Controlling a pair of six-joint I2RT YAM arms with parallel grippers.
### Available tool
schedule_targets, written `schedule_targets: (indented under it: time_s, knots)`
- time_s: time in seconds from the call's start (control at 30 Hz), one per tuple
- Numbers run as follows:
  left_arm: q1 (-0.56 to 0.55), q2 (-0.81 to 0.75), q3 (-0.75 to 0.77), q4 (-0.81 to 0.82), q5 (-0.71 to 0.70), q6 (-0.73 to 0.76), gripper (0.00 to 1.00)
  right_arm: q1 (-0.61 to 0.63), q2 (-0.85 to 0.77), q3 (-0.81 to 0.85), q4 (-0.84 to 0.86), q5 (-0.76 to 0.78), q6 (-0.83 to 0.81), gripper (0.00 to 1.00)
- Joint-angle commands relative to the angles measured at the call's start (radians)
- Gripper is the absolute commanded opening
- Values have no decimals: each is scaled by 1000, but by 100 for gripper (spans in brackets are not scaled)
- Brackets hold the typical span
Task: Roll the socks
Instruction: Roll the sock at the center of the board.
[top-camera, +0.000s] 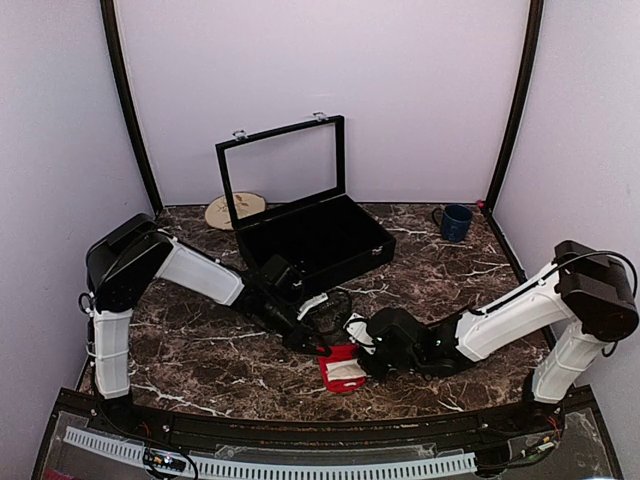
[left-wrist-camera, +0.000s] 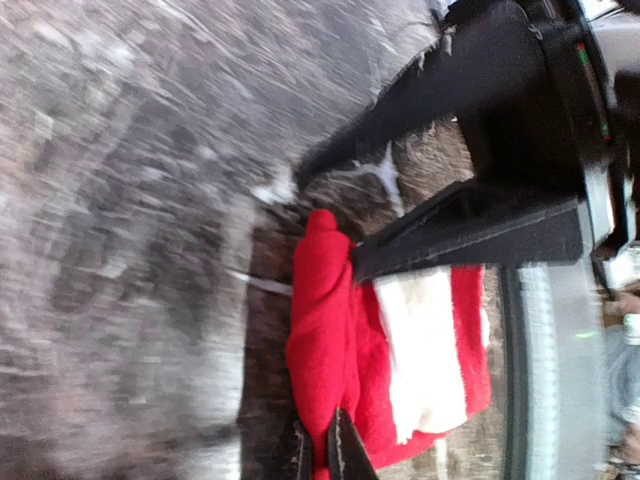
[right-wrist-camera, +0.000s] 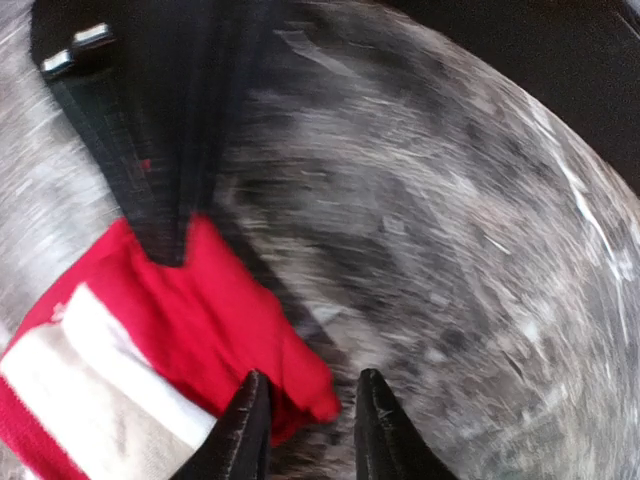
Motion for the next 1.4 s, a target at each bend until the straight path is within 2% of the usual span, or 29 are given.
schedule_targets:
  time_s: [0.0,0.03,0.13,0.17,0.37,0.53,0.67,0.83,1.1,1.23,1.37]
  knots:
    - [2,-86,-46,70,-218,67,0,-4,-42,22,-78,242,127,40]
    - [2,-94,-56,85,-248,73,0,-6,-48,25,-88,234,136,45]
    - [-1,-115,-82,126,-304,101,0,-21,-88,29,-115,227,142,46]
    - [-4,-121,-93,139,-324,113,0,-25,-102,29,-125,195,175,54]
    - [-31,-150,-113,178,-446,202,0,-88,-209,15,-167,118,244,57]
    - [-84,-161,-126,239,-581,281,0,-234,-254,14,-165,-122,278,58]
    - [-131,-178,-163,328,-710,359,0,-332,-226,54,-184,-293,282,59]
    - [-183,-196,-211,442,-870,452,0,-404,-158,135,-235,-431,323,60]
    - [-259,-156,-252,614,-1087,614,0,-462,-82,270,-361,-609,406,61]
    - [-279,-137,-267,685,-1119,690,0,-468,-66,277,-400,-670,368,62]
    - [-279,-130,-274,700,-1088,718,0,-475,-37,255,-399,-689,306,62]
